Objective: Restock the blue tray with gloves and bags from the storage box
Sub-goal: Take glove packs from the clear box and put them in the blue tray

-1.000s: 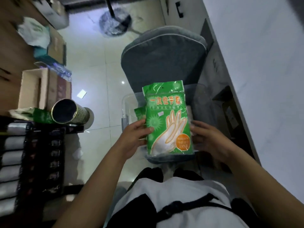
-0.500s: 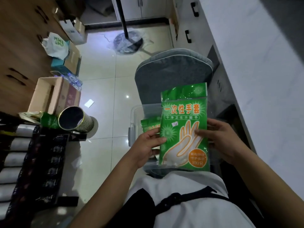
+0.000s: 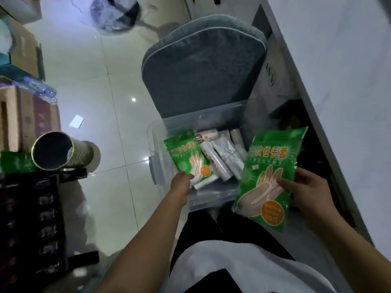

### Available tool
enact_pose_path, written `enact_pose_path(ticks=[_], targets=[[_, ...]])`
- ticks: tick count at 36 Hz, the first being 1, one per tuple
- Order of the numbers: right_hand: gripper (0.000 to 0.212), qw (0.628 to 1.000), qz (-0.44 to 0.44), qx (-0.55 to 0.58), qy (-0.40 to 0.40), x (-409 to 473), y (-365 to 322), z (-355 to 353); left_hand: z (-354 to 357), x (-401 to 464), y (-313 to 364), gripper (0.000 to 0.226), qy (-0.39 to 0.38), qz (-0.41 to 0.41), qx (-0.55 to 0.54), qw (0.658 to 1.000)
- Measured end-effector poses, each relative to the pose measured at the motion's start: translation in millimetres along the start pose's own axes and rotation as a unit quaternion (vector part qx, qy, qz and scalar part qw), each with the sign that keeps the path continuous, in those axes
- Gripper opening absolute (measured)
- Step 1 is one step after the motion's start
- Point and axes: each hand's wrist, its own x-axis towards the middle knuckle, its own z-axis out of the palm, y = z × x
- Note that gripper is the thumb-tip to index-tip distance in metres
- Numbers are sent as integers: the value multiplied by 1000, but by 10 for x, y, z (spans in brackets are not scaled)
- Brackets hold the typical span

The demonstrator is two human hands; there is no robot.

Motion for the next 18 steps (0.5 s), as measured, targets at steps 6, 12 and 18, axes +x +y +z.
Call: enact_pose_path(ticks=[6, 12, 18], targets=[[32, 998, 40, -18, 48, -90, 347, 42, 86, 645, -132, 57, 50, -27, 63, 996], [31, 993, 79, -44, 70, -242, 565, -31, 259, 930, -137, 87, 104, -104, 30, 989], [38, 991, 77, -45, 100, -376, 634, -79, 356, 1072, -57, 80, 132, -93, 1, 987]])
